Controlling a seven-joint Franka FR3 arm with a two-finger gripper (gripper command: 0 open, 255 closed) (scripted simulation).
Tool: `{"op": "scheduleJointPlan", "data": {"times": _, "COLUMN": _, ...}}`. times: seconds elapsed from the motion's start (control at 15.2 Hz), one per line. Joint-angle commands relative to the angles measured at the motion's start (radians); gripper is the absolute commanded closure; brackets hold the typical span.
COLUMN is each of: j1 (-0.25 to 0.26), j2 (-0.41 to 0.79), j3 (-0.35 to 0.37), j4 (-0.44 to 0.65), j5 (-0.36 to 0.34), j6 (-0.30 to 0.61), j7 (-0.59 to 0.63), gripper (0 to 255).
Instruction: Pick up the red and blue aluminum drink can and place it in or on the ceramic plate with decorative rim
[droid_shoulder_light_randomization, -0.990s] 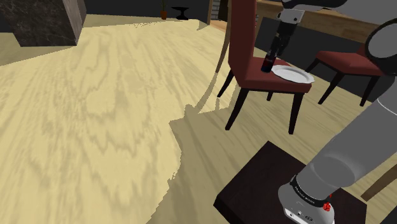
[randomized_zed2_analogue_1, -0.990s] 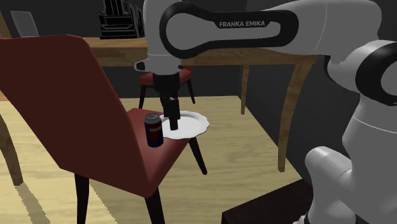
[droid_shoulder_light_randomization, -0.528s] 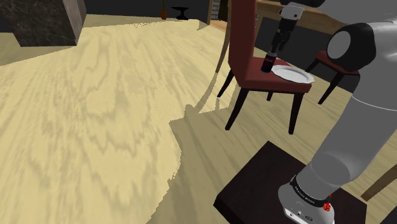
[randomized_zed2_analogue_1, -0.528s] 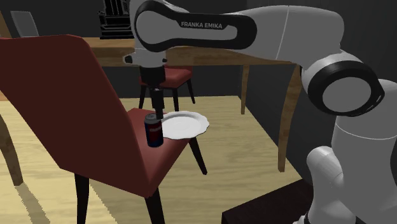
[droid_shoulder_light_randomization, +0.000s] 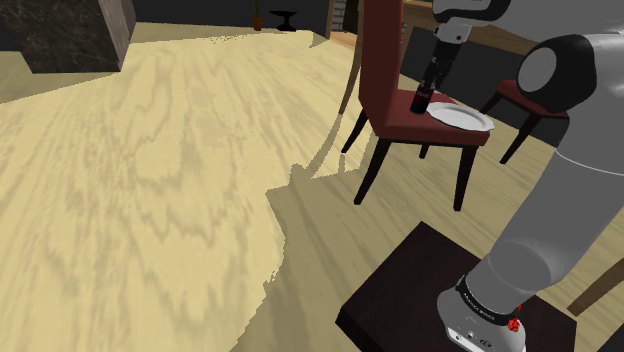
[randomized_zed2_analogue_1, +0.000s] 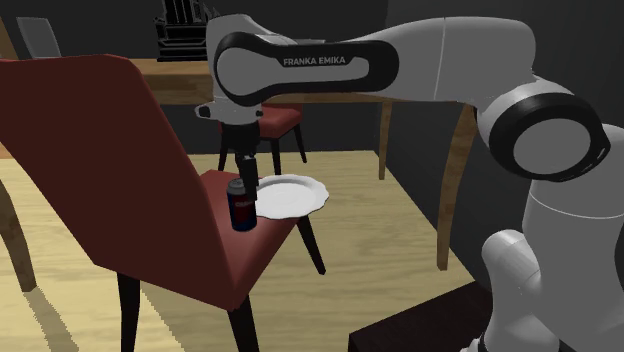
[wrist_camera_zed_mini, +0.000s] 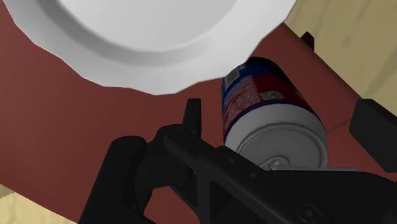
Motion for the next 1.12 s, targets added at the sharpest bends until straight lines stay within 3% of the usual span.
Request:
{"op": "scheduleJointPlan", "data": {"times": 0.0, "j1": 0.0, "j2": -0.001, "j3": 0.0, "j4": -0.004, "j5": 0.0, "j6": 0.004, "j7": -0.001, "gripper": 0}}
{"op": "scheduleJointPlan", "data": {"times": 0.33, "j1": 0.0, "j2": -0.001, "j3": 0.0, "j4": -0.004, "j5": 0.0, "j6": 0.004, "j7": 0.0, "gripper": 0}}
{"op": "scheduleJointPlan", "data": {"times": 0.4, "j1": 0.0, "j2": -0.001, "j3": 0.0, "j4": -0.004, "j5": 0.0, "j6": 0.004, "j7": 0.0, "gripper": 255}}
{"op": "scheduleJointPlan", "data": {"times": 1.06, "j1": -0.002, "j2": 0.003, "j3": -0.001, "j4": 0.013, "j5": 0.002, "j6": -0.01, "j7": -0.001, "gripper": 255}}
